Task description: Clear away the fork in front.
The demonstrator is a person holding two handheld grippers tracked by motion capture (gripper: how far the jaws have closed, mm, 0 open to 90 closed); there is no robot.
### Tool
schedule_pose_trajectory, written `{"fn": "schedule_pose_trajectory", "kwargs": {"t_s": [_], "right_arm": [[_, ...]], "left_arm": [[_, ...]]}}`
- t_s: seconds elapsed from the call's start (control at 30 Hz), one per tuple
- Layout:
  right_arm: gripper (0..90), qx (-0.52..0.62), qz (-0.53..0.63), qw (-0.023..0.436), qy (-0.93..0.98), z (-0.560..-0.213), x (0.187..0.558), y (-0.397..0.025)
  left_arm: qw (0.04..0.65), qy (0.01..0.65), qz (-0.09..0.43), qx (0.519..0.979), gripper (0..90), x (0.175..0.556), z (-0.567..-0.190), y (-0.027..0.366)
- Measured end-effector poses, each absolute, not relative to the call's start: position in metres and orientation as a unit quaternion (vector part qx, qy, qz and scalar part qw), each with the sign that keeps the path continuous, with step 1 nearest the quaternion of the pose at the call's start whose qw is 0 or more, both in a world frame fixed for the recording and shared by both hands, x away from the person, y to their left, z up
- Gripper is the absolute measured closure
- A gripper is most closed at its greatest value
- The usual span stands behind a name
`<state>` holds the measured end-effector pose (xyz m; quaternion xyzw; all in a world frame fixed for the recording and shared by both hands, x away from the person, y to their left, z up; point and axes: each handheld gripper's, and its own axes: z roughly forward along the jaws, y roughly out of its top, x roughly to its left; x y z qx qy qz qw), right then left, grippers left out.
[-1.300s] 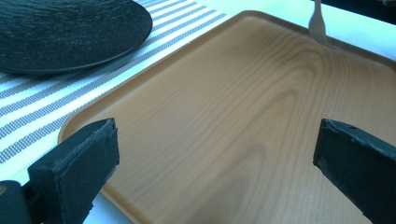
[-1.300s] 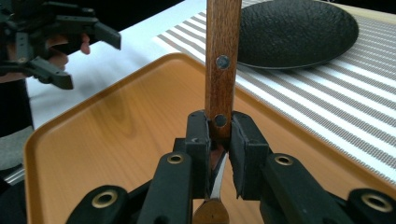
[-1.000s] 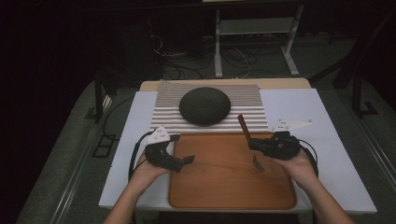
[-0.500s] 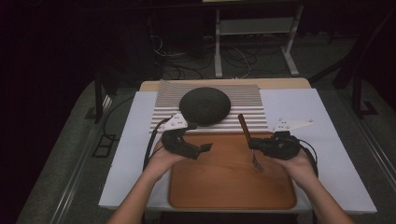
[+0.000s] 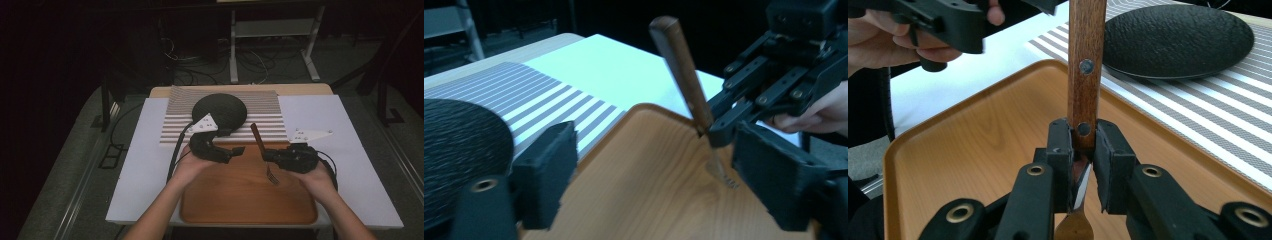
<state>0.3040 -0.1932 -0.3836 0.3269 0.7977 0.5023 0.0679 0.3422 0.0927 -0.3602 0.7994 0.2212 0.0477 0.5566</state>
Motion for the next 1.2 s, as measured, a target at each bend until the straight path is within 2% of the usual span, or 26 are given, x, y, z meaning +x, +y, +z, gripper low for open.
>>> {"fn": "schedule_pose_trajectory", "kwargs": {"t_s": [0.2, 0.47, 0.57, 0.77, 1.2], "right_arm": [[77.2, 0.316, 0.507, 0.068, 0.799, -0.383, 0.302, -0.182], [77.2, 0.302, 0.506, 0.069, 0.805, -0.385, 0.298, -0.167], [77.2, 0.302, 0.512, 0.070, 0.801, -0.384, 0.298, -0.165], [77.1, 0.300, 0.515, 0.074, 0.799, -0.383, 0.298, -0.159], [76.9, 0.287, 0.514, 0.092, 0.803, -0.380, 0.293, -0.150]], "left_arm": [[0.568, 0.218, 0.038, 0.793, 27.4, 0.337, -0.360, 0.083], [0.570, 0.232, 0.029, 0.788, 44.8, 0.334, -0.364, 0.078], [0.572, 0.233, 0.023, 0.786, 48.3, 0.334, -0.365, 0.076], [0.572, 0.239, 0.014, 0.785, 63.0, 0.334, -0.367, 0.076], [0.592, 0.223, -0.015, 0.774, 76.1, 0.333, -0.365, 0.079]]}}
